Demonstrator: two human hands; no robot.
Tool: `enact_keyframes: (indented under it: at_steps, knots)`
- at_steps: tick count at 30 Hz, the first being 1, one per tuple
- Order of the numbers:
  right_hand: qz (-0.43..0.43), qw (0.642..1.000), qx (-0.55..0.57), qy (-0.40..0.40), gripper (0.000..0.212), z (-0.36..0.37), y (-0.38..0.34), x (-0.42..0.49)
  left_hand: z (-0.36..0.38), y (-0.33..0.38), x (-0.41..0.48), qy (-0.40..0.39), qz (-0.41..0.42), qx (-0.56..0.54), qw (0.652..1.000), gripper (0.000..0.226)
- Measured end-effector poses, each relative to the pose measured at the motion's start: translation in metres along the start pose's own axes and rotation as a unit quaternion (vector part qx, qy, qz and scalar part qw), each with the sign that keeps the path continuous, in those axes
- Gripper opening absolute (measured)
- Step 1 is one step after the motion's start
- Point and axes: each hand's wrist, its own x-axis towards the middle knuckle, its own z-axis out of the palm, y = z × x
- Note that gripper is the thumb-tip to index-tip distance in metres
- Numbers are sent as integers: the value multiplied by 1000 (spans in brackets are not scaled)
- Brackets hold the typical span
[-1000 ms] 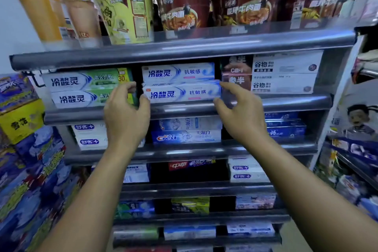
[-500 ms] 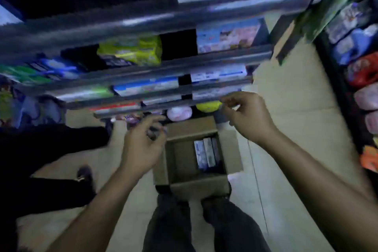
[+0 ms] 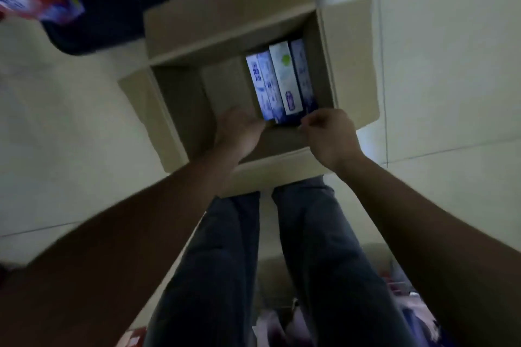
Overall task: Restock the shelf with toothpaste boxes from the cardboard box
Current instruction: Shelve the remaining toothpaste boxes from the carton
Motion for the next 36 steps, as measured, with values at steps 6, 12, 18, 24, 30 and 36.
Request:
enact_keyframes:
  at_steps: [6, 12, 18, 24, 30, 36]
  knots:
    - [15, 995, 87, 43, 8, 43, 43, 33, 91, -9, 108, -28, -17, -29, 999, 27]
    - [6, 987, 145, 70, 6, 38, 52, 48, 147, -11, 162, -18, -105, -116, 988, 78]
    - [36, 977, 204, 57, 9, 33, 51, 53, 169, 18, 163, 53, -198, -287, 936, 62]
    - [79, 969, 231, 28, 9, 21, 39, 48, 133, 9, 137, 23, -117, -263, 957, 41]
    - [-24, 975, 212, 65, 41, -12, 15, 46, 16, -22, 58, -92, 38, -166, 981, 42]
    - [-84, 978, 183, -50, 74, -16, 15, 39, -60, -21, 18, -260, 136, 10, 956, 55]
